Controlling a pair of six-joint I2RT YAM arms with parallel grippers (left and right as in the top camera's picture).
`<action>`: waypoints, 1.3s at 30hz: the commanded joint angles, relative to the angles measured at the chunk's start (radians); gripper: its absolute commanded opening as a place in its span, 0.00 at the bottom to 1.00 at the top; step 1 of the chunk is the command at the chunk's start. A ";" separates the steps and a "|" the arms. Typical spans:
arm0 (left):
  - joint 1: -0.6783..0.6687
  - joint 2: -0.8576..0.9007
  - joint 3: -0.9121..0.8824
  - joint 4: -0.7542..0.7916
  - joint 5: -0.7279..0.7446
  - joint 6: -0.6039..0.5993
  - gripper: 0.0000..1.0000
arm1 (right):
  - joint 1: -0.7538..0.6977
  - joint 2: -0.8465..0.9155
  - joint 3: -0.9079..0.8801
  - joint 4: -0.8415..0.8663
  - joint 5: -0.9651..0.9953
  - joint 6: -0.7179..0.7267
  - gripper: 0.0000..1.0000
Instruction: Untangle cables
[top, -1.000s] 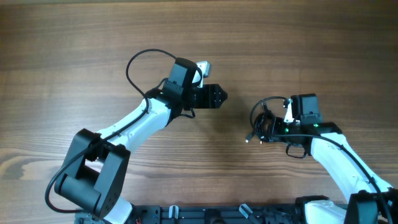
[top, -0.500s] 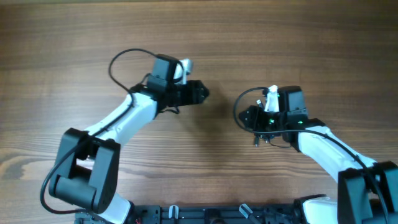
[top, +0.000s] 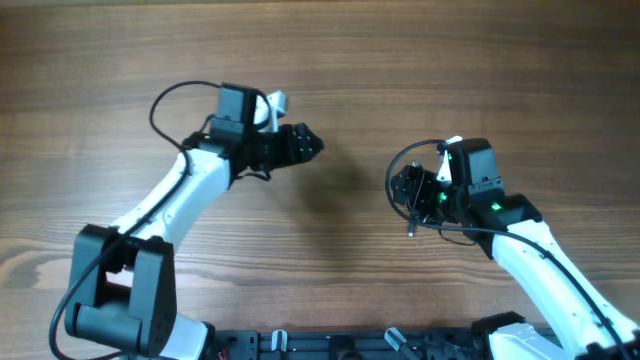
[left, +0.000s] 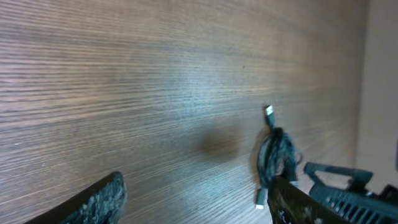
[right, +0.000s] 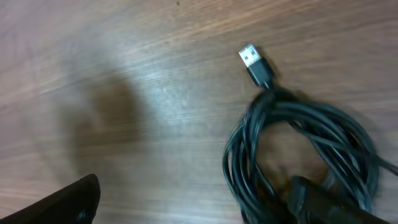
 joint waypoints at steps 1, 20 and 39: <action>-0.035 -0.016 0.003 0.002 -0.146 0.008 0.75 | 0.000 0.128 -0.035 0.076 -0.030 0.034 0.97; -0.036 -0.008 0.003 -0.089 -0.131 -0.368 1.00 | -0.036 0.183 -0.014 0.614 -0.112 0.325 1.00; -0.267 0.214 0.004 0.028 -0.415 -0.488 0.04 | -0.112 0.098 -0.015 0.318 -0.451 0.316 1.00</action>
